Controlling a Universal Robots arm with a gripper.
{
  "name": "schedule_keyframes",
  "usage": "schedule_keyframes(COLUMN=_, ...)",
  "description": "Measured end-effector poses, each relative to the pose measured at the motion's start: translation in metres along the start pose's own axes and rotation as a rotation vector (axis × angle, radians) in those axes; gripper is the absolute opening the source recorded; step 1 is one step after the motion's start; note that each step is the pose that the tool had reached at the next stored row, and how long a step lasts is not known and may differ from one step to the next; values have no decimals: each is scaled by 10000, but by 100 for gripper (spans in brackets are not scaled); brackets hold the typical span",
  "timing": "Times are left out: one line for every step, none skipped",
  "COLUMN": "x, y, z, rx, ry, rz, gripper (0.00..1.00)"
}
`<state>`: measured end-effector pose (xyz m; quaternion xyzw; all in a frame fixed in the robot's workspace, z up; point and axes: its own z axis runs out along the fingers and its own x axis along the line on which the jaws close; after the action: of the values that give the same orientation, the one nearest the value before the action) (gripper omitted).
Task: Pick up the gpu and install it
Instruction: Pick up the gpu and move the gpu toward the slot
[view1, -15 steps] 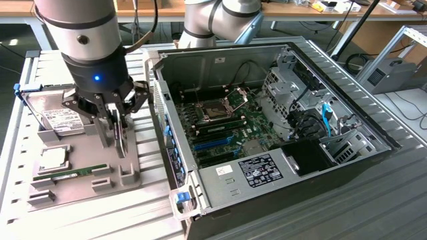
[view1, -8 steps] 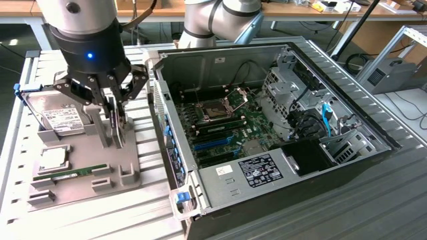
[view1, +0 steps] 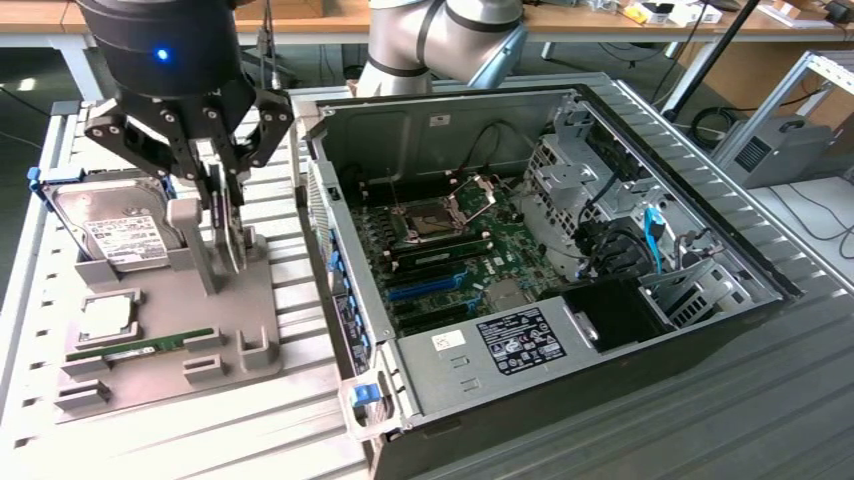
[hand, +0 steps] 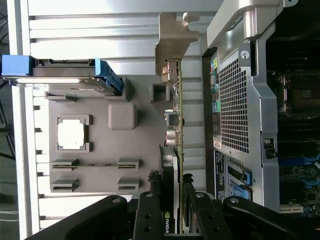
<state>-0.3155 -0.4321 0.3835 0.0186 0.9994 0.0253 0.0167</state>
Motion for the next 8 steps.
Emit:
schedule_keyframes(x=-2, y=3, z=-52, rx=-1, ry=-1, rz=0, gripper=27)
schedule_keyframes(x=-3, y=5, z=-97, rx=-1, ry=0, rz=0, gripper=27)
schedule_keyframes(x=-5, y=8, z=-144, rx=-1, ry=0, rz=0, gripper=27)
schedule_keyframes(x=-6, y=10, z=-184, rx=-1, ry=-1, rz=0, gripper=27)
schedule_keyframes(x=-7, y=12, z=-223, rx=-1, ry=-1, rz=0, gripper=27)
schedule_keyframes(x=-9, y=14, z=-265, rx=-1, ry=0, rz=0, gripper=27)
schedule_keyframes(x=-10, y=16, z=-303, rx=-1, ry=-1, rz=0, gripper=27)
schedule_keyframes(x=-11, y=18, z=-344, rx=-1, ry=-1, rz=0, gripper=27)
